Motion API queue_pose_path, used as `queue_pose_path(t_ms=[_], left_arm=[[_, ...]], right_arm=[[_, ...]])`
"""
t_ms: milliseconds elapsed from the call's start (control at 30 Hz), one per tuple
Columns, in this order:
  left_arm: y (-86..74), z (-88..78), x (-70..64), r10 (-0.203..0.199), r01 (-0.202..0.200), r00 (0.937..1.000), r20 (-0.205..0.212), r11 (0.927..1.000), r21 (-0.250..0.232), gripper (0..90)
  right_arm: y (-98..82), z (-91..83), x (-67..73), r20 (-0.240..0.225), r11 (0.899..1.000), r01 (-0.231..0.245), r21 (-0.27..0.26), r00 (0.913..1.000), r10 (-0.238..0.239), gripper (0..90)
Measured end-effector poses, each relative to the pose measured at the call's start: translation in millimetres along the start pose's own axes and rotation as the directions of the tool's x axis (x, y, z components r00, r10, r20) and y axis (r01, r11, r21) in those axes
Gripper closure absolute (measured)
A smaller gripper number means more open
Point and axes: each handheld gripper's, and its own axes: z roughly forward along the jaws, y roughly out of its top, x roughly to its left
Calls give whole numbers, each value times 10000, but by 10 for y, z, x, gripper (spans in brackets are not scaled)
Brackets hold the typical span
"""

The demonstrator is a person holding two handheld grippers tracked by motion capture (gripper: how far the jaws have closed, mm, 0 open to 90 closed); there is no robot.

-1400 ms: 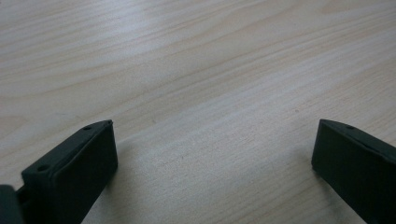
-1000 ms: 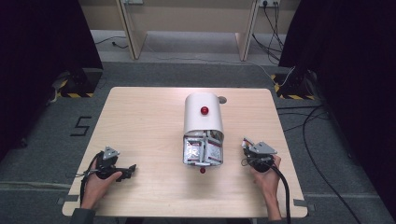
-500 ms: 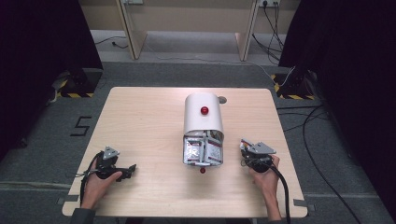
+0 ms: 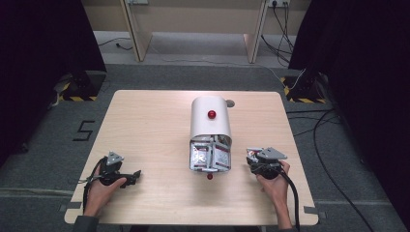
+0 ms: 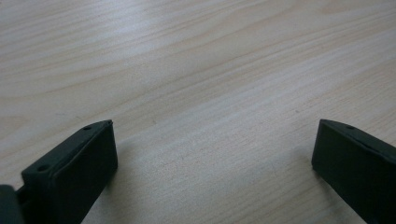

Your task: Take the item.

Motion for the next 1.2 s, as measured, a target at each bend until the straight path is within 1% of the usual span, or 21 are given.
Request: queue_pose_path(t_ms=[67,200,267,333,367,467,700,833,1200], left_arm=[[0,0,0,2,-2,10000,-1,10000,1,0],[0,0,0,2,-2,10000,0,10000,3,0],[0,0,0,0,0,10000,0,10000,0,0],[0,0,0,2,-2,10000,0,10000,3,0],[0,0,0,0,0,10000,0,10000,0,0],[0,0,0,2,-2,10000,1,10000,2,0],[0,0,0,-2,2,10000,-1,10000,0,0],[0,0,0,1,-1,10000,0,10000,3,0],[0,0,0,1,-1,10000,0,10000,1,0]], right_arm=[[9,-14,0,-119,9996,-233,-127,9997,231,542],[23,-39,8,-359,9986,-443,-275,9984,433,511],[38,-57,10,-482,9979,-510,-387,9976,491,495],[62,-92,27,-486,9978,-491,-439,9977,470,489],[88,-125,42,-597,9968,-559,-574,9968,524,483],[114,-160,55,-704,9955,-673,-671,9956,625,475],[148,-239,81,-749,9920,-1078,-649,9919,1029,451],[149,-275,82,-735,9905,-1213,-651,9905,1165,431],[158,-374,149,-731,9895,-1270,-686,9898,1219,389]])
